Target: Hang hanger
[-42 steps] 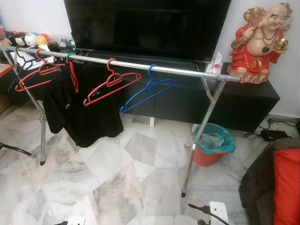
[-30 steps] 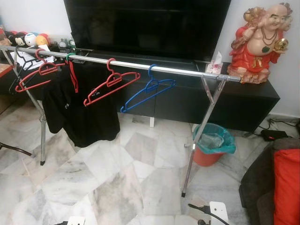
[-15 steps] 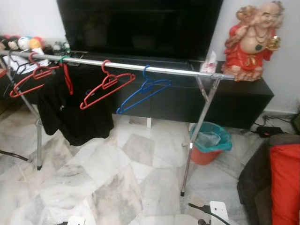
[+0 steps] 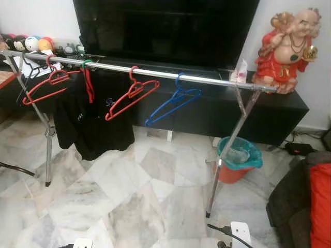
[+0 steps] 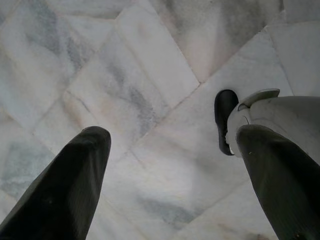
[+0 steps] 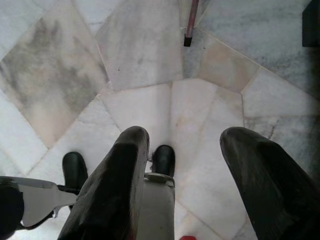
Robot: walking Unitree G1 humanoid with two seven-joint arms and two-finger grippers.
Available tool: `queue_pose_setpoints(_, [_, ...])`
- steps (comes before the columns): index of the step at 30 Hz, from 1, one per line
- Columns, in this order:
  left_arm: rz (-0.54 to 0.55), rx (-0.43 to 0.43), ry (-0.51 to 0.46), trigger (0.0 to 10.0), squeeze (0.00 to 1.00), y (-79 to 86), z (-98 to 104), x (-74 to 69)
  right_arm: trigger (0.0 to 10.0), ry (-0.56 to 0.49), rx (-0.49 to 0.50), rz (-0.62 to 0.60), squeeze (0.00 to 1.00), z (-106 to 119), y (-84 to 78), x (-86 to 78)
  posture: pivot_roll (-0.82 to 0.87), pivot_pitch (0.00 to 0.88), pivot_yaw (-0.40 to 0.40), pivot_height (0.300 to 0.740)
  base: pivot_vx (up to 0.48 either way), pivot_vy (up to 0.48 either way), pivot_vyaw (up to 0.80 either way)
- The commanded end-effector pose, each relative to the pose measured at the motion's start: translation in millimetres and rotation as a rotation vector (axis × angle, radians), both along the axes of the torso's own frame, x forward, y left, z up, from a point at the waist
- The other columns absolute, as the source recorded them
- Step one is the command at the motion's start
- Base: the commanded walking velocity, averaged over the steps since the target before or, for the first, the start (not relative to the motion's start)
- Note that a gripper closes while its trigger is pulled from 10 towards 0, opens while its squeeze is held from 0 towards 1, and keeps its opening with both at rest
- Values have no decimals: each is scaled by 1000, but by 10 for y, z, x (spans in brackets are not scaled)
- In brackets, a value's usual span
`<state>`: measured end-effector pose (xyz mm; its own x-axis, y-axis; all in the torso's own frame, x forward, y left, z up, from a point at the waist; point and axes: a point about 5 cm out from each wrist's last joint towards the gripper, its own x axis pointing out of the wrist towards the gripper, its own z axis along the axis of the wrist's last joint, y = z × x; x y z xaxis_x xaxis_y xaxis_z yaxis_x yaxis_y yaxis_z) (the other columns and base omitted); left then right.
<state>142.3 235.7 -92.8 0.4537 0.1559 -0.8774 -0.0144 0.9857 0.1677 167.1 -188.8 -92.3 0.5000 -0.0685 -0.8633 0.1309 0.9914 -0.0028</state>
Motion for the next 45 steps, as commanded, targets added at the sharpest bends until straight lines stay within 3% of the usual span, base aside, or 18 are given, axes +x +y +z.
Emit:
queue_pose_setpoints(1, [-7,-5,12,10000,0,-15,-11,-19,10000,-6,0,-16,0,11,-23,19,93,0,-38,740,0,270,0])
queue_pose_setpoints(11, [-4,-7,10,10000,0,-25,-12,-14,10000,-7,-1,-14,0,14,-32,24,74,0,-40,740,0,274,0])
queue_pose_setpoints(22, [-71,23,35,10000,0,35,6,-3,10000,-23,13,-42,0,14,35,39,-22,0,58,740,0,248,0])
queue_pose_setpoints(45, [-75,52,35,10000,0,77,14,-11,10000,-5,20,-33,0,-2,81,20,69,0,24,740,0,0,-689])
